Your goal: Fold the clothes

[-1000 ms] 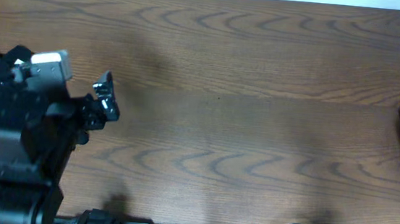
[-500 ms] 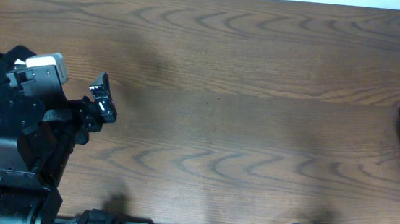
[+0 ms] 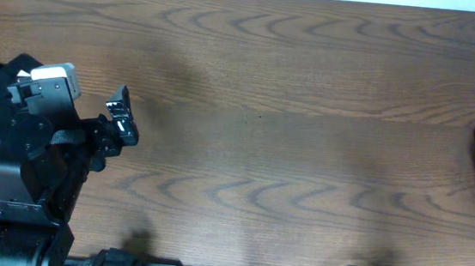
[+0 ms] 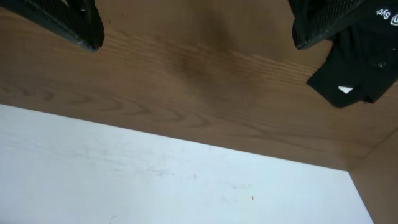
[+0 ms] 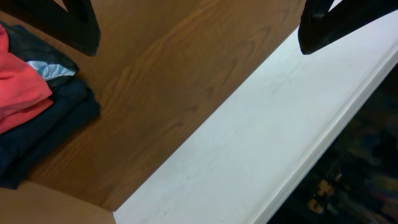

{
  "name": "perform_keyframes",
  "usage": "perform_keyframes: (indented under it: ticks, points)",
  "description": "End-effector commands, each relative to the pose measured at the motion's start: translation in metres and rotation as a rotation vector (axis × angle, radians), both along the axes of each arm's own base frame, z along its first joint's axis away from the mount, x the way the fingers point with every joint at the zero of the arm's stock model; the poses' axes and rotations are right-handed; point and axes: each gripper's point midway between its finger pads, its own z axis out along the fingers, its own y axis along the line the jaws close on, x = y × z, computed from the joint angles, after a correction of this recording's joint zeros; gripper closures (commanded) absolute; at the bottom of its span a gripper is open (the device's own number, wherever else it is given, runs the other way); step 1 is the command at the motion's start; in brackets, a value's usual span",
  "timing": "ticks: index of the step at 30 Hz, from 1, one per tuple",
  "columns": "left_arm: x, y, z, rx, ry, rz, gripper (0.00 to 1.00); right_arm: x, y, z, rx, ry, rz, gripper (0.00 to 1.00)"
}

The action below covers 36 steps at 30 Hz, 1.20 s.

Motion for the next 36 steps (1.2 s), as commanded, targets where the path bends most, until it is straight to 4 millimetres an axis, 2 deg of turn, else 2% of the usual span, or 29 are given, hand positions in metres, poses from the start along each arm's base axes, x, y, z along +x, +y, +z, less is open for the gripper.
perform_keyframes:
  ticks: [1, 10, 13, 16, 20, 24, 27, 30, 36]
  points:
    - [-0.001, 0.003, 0.005, 0.01, -0.012, 0.009, 0.02, 0.002, 0.006, 0.003, 0.014, -0.013, 0.016, 0.01]
    - [-0.001, 0.003, 0.003, 0.011, -0.006, 0.01, 0.02, 0.002, 0.006, 0.003, 0.014, -0.013, 0.016, 0.01]
    - [0.005, 0.002, 0.019, 0.003, -0.076, 0.011, 0.02, 0.002, 0.006, 0.003, 0.014, -0.013, 0.016, 0.01]
    - [0.0, 0.005, 0.047, -0.005, -0.203, 0.024, 0.02, 0.002, 0.006, 0.003, 0.014, -0.013, 0.016, 0.01]
    - [-0.028, 0.008, 0.087, -0.019, -0.415, 0.032, 0.02, 0.002, 0.006, 0.003, 0.014, -0.013, 0.016, 0.01]
    - [-0.064, 0.011, 0.102, -0.03, -0.572, 0.04, 0.02, 0.002, 0.006, 0.003, 0.014, -0.013, 0.016, 0.01]
    - [-0.089, 0.013, 0.098, -0.036, -0.649, 0.041, 0.02, 0.002, 0.006, 0.003, 0.014, -0.013, 0.016, 0.01]
    - [-0.106, 0.016, 0.082, -0.035, -0.688, 0.057, 0.02, 0.002, 0.006, 0.003, 0.014, -0.013, 0.016, 0.01]
    - [-0.113, 0.024, 0.04, -0.074, -0.692, 0.11, 0.02, 0.002, 0.006, 0.003, 0.014, -0.013, 0.016, 0.01]
